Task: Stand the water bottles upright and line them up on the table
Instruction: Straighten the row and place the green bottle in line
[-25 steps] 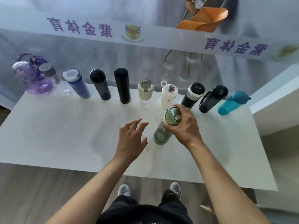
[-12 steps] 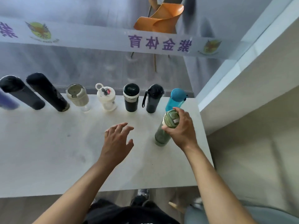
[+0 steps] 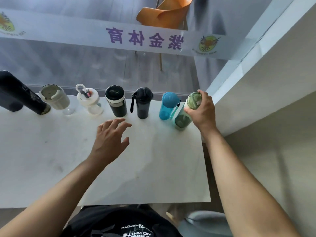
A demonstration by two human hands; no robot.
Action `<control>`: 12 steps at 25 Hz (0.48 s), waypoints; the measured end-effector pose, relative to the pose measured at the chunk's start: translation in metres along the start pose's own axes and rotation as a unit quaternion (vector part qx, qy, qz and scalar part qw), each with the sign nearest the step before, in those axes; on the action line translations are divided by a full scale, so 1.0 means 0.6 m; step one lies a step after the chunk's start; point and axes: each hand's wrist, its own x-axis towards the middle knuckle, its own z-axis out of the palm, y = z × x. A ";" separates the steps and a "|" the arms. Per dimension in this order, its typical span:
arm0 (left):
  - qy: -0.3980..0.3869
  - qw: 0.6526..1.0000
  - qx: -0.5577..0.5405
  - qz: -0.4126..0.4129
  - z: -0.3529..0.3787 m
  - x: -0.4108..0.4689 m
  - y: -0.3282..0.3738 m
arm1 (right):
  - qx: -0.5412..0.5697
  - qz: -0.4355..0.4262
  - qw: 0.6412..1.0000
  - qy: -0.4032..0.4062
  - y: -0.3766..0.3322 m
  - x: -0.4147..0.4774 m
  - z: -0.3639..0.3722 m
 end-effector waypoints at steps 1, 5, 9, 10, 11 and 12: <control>0.001 1.000 -0.001 -0.001 0.000 0.008 0.003 | -0.002 0.000 1.000 0.006 0.006 0.019 0.000; 0.006 1.000 0.003 0.001 -0.002 0.033 0.012 | -0.015 -0.001 1.000 0.014 0.024 0.076 0.003; 0.007 1.000 0.005 0.003 -0.002 0.050 0.016 | -0.034 0.004 0.999 0.011 0.039 0.096 0.010; 0.006 1.000 0.004 0.003 -0.002 0.054 0.017 | -0.040 0.005 0.999 0.008 0.038 0.098 0.009; 0.007 1.000 0.002 0.005 -0.001 0.058 0.019 | -0.048 0.004 0.999 0.004 0.041 0.102 0.010; 0.004 1.000 0.000 0.007 -0.002 0.061 0.021 | -0.058 0.008 0.998 -0.002 0.040 0.104 0.008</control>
